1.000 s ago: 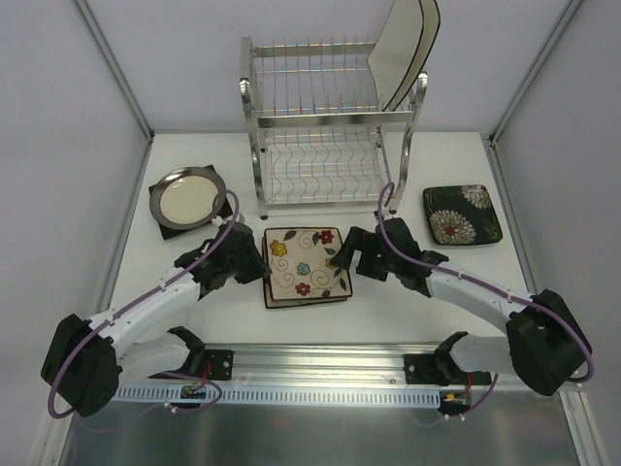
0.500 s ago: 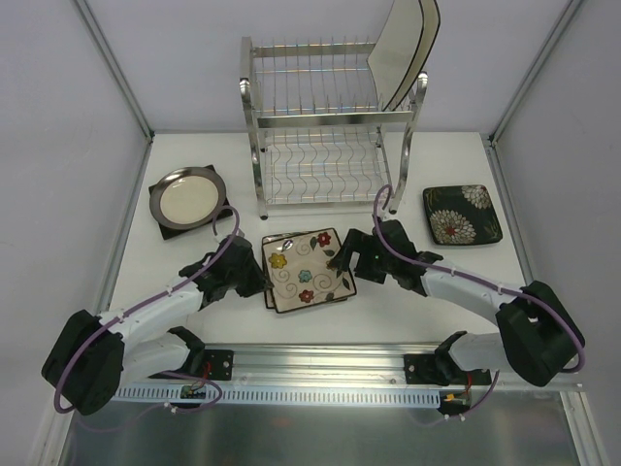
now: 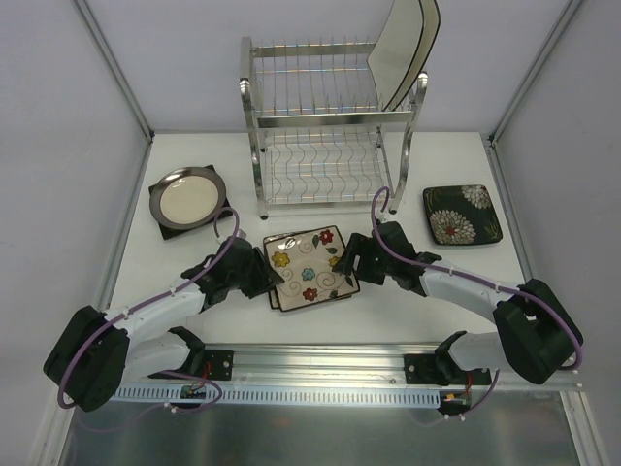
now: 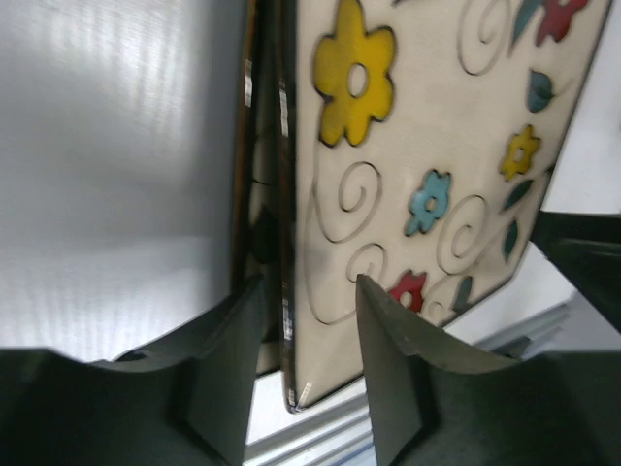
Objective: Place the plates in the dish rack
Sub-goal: Grab a plate with the left arm
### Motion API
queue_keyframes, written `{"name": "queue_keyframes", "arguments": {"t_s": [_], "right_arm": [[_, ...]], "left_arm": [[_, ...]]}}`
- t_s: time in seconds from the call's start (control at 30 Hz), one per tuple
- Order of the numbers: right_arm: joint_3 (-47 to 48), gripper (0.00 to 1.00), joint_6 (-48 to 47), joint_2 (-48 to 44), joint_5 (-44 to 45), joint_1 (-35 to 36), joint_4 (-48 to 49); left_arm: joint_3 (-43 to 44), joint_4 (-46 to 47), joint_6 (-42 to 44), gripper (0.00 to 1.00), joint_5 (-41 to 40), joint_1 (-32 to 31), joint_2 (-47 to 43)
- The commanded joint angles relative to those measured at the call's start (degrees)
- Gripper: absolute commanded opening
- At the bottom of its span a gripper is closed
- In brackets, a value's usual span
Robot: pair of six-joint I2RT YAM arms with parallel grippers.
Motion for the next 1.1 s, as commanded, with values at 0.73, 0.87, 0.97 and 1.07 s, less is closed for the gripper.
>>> {"name": "queue_keyframes", "arguments": {"t_s": [0.73, 0.87, 0.97, 1.07], "right_arm": [[-0.53, 0.73, -0.45, -1.92, -0.56, 1.16, -0.70], [-0.62, 0.73, -0.72, -3.06, 0.05, 1.16, -1.49], [-0.53, 0.73, -1.42, -3.50, 0.58, 1.07, -2.19], [-0.45, 0.74, -2.03, -4.11, 1.11, 0.98, -2.46]], "left_arm": [[-5.77, 18.36, -5.49, 0.37, 4.87, -0.54, 7.79], [-5.95, 19.25, -5.40, 0.08, 5.05, -0.54, 6.13], [-5.95, 19.16, -5.23, 0.00, 4.87, -0.63, 3.93], [-5.86, 18.98, -5.75, 0.00, 5.31, -0.54, 1.82]]}}
